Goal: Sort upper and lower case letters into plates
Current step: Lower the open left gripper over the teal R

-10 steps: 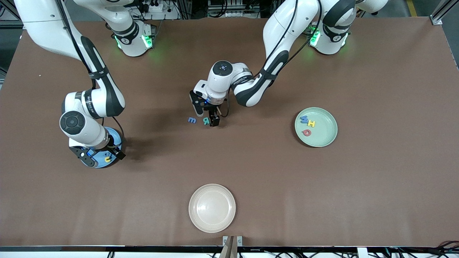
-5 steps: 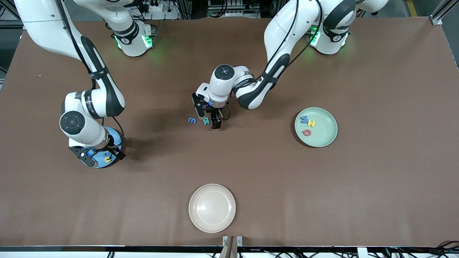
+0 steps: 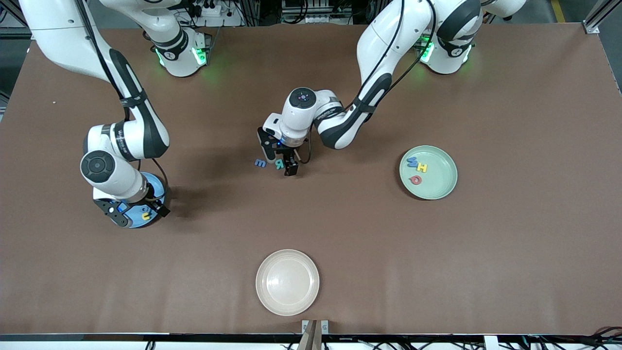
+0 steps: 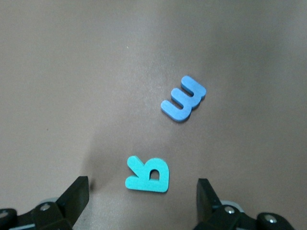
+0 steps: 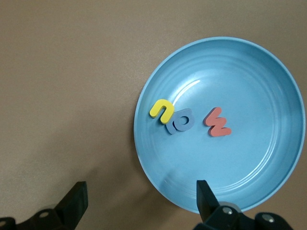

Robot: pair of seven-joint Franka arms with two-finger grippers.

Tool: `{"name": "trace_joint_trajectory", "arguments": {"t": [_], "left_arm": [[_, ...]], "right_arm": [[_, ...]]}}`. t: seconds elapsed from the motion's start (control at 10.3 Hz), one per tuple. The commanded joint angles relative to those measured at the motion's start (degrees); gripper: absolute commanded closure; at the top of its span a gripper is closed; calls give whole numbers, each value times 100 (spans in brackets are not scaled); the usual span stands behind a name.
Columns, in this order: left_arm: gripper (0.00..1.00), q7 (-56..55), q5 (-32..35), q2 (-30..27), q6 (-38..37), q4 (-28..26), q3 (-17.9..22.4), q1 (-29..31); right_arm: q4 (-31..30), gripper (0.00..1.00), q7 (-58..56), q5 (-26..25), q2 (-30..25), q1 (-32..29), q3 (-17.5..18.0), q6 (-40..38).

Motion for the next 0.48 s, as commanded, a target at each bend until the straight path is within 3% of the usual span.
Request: {"name": "trace_joint_trajectory", "arguments": {"t": [0.0, 0.39], "left_arm": [[0, -63, -241, 137, -31, 288, -2, -112], [0, 25, -224, 295, -31, 411, 15, -121]], "right_arm": [[47, 0, -18, 82, -36, -12, 14, -79], [47, 0, -18, 82, -36, -3, 14, -79]]}}
